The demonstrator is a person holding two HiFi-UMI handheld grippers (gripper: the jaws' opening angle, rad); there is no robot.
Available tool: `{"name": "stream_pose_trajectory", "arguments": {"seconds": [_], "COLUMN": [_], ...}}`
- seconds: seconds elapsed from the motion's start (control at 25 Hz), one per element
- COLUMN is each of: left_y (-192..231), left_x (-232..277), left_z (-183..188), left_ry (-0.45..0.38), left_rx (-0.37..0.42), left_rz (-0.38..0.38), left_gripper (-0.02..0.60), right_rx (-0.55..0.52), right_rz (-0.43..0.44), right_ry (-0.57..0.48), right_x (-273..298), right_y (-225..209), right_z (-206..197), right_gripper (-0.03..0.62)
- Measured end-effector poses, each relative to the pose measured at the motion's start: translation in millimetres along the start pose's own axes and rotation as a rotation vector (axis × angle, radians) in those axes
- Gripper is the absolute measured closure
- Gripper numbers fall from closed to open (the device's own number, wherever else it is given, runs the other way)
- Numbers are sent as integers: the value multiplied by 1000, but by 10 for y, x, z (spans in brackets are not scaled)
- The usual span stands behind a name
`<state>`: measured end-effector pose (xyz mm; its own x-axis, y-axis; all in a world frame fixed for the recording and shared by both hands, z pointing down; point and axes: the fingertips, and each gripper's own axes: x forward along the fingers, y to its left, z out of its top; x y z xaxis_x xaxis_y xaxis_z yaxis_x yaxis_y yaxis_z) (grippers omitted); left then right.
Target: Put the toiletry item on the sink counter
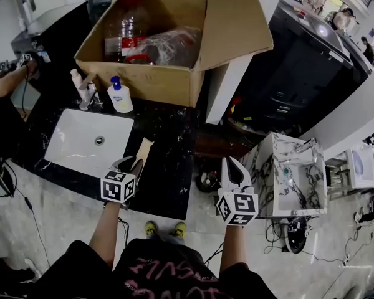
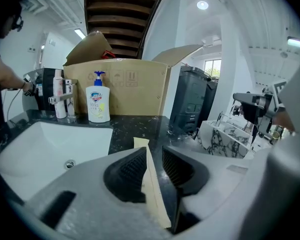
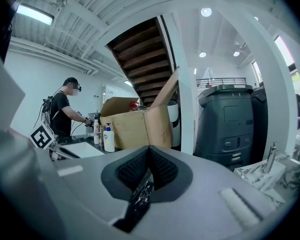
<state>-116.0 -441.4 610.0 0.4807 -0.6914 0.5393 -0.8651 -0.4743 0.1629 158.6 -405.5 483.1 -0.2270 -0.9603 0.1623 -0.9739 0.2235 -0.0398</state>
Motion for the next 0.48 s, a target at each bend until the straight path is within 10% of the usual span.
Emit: {"name": "stream_pose_trajectory", "arguments": {"seconds": [0.48], "left_y": [29], "left_x": [-333], "left_z": [421], "left_ry": [-112], "left_rx": [28], "left_rz": [20], "left_gripper": [518], "right_rx": [-11], "right_rz": [8], "right_ry": [-49], "right_x": [-68], "right_y": [126], "right_z": [236], "right_gripper": [582]}}
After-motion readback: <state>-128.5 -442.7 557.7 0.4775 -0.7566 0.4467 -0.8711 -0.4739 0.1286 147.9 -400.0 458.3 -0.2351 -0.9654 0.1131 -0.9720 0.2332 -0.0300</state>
